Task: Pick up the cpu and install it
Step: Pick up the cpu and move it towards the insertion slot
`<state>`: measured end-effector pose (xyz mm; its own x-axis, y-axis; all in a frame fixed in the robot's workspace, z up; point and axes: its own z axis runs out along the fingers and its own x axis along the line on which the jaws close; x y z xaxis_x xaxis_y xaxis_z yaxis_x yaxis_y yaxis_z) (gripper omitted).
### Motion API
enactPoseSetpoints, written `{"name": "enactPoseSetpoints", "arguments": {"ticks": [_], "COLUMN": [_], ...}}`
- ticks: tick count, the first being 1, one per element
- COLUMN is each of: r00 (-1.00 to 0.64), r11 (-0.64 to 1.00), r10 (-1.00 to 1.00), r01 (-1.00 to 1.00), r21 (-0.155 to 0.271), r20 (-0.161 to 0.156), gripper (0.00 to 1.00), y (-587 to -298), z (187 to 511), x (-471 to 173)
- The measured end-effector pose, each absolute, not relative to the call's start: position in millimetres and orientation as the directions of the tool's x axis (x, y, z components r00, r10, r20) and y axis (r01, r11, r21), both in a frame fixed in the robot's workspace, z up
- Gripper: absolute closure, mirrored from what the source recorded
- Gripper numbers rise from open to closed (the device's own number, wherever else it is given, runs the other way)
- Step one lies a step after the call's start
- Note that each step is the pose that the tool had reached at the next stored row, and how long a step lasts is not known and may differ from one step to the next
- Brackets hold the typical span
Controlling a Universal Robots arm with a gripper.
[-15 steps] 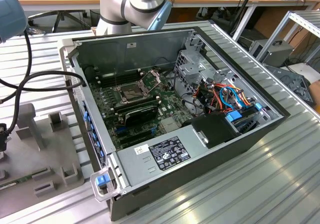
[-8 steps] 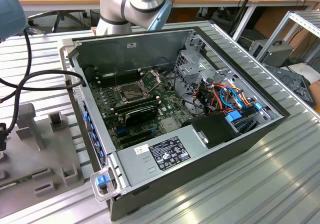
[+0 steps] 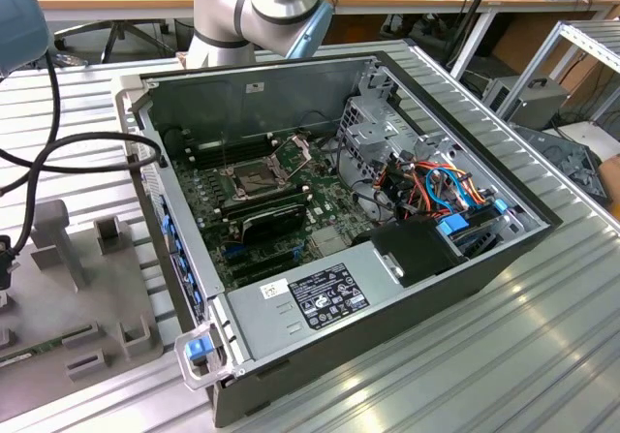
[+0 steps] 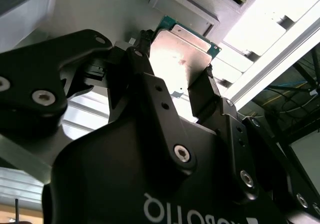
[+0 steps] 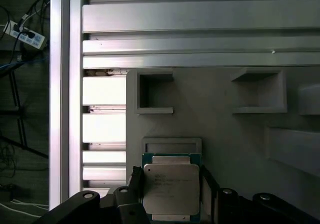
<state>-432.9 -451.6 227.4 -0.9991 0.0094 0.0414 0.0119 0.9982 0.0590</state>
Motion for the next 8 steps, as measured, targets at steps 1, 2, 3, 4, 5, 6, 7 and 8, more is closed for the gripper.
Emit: {"name": "enactPoseSetpoints", "arguments": {"ticks": [1,2,3,4,5,6,7,8], "r00": [-0.999,-0.999,-0.999,-0.999,-0.999,-0.999,-0.999,-0.999], "r11": [0.998,0.998,0.998,0.998,0.998,0.998,0.998,0.998], "r10": [0.009,0.009,0.009,0.009,0.009,0.009,0.009,0.009], "r01": [0.012,0.012,0.012,0.012,0.012,0.012,0.012,0.012], "r21": [0.059,0.059,0.060,0.060,0.060,0.060,0.060,0.060], "r20": [0.041,0.041,0.041,0.041,0.041,0.041,0.041,0.041], "gripper": [0.45,0.45,0.45,0.45,0.45,0.45,0.45,0.45], "y": [-451.6,-451.6,-451.6,-451.6,-451.6,-451.6,-451.6,-451.6], "z": [227.7,228.0,228.4,228.8,229.1,229.4,230.0,230.5], "x": [-432.9,-432.9,-432.9,-432.9,-432.9,-432.9,-432.9,-432.9]}}
